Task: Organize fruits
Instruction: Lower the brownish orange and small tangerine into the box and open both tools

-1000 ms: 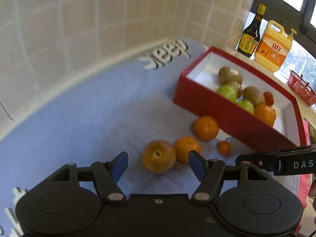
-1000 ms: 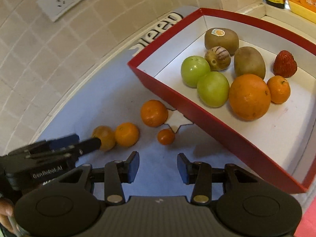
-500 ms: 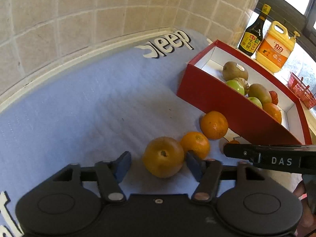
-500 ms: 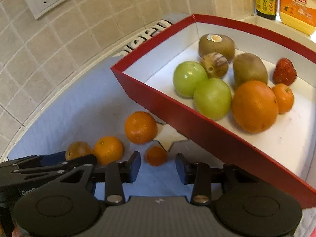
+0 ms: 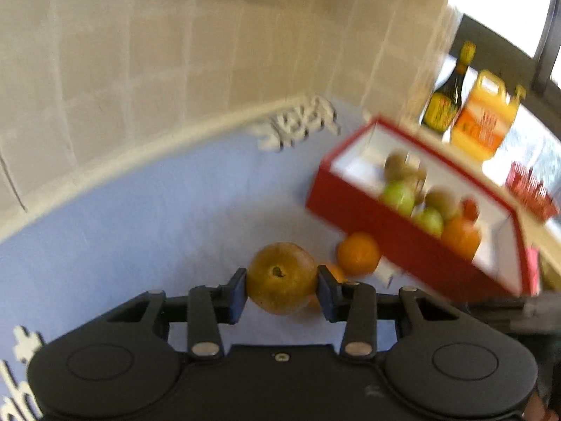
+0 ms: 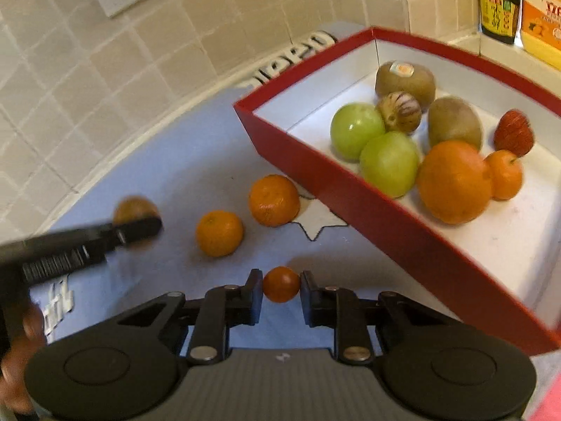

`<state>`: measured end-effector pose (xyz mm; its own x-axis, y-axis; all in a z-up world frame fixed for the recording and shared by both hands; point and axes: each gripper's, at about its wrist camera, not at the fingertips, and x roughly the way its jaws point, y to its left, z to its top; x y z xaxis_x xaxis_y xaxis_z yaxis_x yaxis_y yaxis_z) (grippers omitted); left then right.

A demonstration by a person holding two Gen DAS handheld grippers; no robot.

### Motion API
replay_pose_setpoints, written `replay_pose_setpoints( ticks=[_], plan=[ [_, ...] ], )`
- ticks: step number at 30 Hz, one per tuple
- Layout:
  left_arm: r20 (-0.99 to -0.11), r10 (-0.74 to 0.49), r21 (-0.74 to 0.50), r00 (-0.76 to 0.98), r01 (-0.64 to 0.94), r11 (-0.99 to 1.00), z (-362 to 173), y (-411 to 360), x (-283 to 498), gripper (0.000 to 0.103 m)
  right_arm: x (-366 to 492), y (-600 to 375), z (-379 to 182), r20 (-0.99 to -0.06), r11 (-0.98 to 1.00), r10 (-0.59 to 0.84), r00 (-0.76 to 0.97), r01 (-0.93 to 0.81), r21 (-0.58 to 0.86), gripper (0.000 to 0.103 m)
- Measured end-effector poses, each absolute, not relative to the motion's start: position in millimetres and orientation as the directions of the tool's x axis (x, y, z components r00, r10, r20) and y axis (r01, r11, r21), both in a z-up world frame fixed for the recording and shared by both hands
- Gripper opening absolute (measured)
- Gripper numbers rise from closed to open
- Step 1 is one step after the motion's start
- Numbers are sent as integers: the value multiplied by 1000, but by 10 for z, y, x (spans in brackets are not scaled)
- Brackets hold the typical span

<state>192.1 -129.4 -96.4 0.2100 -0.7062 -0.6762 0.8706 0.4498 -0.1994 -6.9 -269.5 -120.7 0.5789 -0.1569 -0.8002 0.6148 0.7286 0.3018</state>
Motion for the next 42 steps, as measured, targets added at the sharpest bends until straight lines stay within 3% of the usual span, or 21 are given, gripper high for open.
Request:
replay_pose_setpoints(
  ticks=[9, 15, 26, 42],
  plan=[
    [-542, -804, -137, 243, 919, 370, -129, -1866, 1573, 49, -684, -3430, -363, -663, 692, -356, 659, 662, 287, 24],
    [-568, -799, -126, 196, 939, 319, -144, -2659, 1493, 49, -945, -4255, -125, -620, 572, -456, 638, 744, 345, 24],
    [-727, -674, -104, 132, 949, 298, -874, -3642, 1578, 49, -678, -4945, -649, -703, 416, -274, 657, 740, 529, 24],
    [-790, -599, -28, 134, 967, 252, -1281, -3905, 1606, 50, -156, -5035, -1240, -784, 391, -257, 565, 803, 450, 25]
  ],
)
